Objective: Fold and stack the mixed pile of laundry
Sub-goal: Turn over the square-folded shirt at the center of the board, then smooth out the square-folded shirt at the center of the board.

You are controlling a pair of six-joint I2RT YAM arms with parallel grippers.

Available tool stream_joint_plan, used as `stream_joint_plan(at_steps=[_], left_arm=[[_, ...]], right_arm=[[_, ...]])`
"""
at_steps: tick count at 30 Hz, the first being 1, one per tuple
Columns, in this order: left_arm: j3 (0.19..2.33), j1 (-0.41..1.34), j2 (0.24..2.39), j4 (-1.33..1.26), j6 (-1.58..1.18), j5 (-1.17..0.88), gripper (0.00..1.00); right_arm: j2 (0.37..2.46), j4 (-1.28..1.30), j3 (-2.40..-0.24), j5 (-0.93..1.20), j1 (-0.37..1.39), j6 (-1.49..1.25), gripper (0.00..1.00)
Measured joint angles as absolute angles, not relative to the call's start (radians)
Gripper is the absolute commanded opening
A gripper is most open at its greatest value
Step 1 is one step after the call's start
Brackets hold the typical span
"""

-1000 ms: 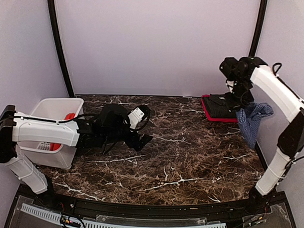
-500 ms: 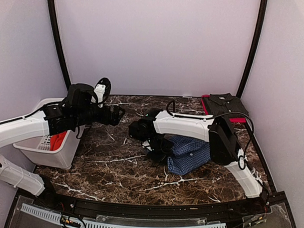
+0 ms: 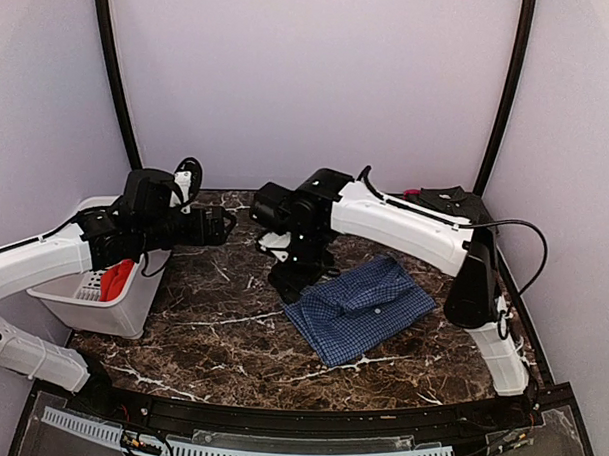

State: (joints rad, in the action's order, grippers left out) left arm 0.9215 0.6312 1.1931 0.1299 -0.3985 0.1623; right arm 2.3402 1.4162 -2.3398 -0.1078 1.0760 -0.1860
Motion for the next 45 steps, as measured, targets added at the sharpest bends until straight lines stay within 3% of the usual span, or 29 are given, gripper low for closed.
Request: stream_joint_plan(at_steps=[5,9,14,17,24,27,35,39,42,45], left_arm=[[0.907,0.630,1.158,0.103,-0.404,0.125,0.99],[0.921,0.686,1.223,0.053,-0.305,0.020,0.99],[1.081,0.917,1.475,0.080,-0.078,-0.046,0.96],[1.165,0.996,1.602,0.107,0.036,-0.071,0.92],[1.385,1.068,1.856,0.160,0.237,-0.091,0.81],[1.433,1.080,1.932,0.175,0.300,-0.088,0.70],[1.489,1.086,2.041,0.193,0.385,-0.051,0.07],[1.488,1.050,2.041,0.178,0.307,-0.073,0.00],[1.445,0.981,2.024,0.124,0.204,-0.107,0.00],[1.398,0.891,2.004,0.076,0.088,-0.141,0.07]], right_arm=[[2.119,1.269,-2.209,0.034,1.067,-0.120,0.71],[1.820,1.056,-1.923,0.214,0.992,-0.129,0.71],[1.456,0.778,-1.525,0.353,0.624,-0.239,0.71],[1.341,0.676,-1.346,0.390,0.416,-0.310,0.70],[1.297,0.578,-1.110,0.457,0.249,-0.384,0.70],[1.298,0.556,-1.072,0.476,0.210,-0.387,0.69],[1.356,0.422,-0.971,0.486,0.139,-0.406,0.64],[1.424,0.381,-0.936,0.504,0.137,-0.409,0.63],[1.450,0.361,-0.917,0.520,0.137,-0.402,0.60],[1.470,0.335,-0.906,0.536,0.137,-0.393,0.58]])
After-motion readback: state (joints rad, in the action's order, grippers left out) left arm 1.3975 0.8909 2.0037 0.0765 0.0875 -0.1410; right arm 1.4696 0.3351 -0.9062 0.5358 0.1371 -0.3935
